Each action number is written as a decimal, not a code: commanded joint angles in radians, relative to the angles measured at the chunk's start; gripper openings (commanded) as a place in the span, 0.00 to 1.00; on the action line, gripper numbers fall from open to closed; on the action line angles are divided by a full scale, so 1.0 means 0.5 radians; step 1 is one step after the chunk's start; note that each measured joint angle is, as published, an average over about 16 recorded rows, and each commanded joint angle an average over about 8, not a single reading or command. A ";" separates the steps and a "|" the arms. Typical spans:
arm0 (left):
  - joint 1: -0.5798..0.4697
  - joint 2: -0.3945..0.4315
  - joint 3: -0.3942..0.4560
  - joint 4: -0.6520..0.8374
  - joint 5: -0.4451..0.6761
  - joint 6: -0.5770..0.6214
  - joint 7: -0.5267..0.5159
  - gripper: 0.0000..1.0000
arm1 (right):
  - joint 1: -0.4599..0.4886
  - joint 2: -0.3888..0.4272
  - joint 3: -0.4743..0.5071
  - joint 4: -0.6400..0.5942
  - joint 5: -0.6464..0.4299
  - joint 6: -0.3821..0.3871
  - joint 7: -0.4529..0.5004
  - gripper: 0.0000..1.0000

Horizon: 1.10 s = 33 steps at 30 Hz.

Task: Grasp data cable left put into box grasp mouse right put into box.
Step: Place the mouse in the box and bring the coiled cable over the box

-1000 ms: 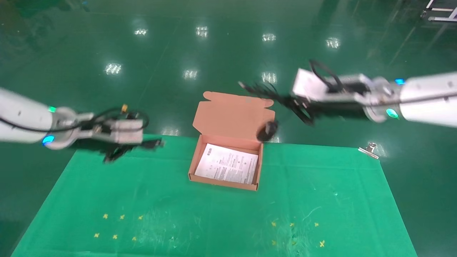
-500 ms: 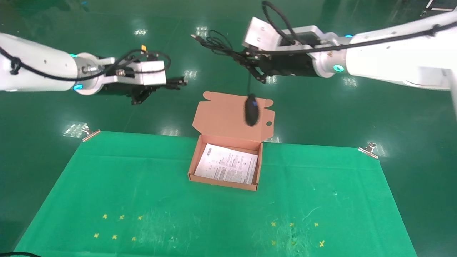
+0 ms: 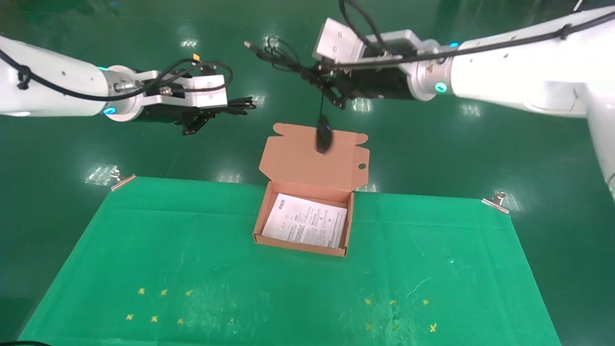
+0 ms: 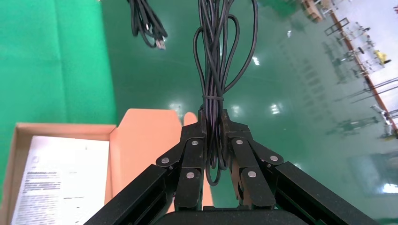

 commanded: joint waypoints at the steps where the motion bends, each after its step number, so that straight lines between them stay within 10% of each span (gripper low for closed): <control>1: 0.006 -0.013 -0.002 -0.004 -0.006 0.004 0.001 0.00 | -0.014 -0.001 -0.011 -0.002 0.001 -0.001 -0.006 0.00; 33: 0.192 -0.224 0.139 -0.564 0.587 0.409 -0.751 0.00 | -0.372 -0.073 -0.863 0.140 0.459 0.326 0.275 0.00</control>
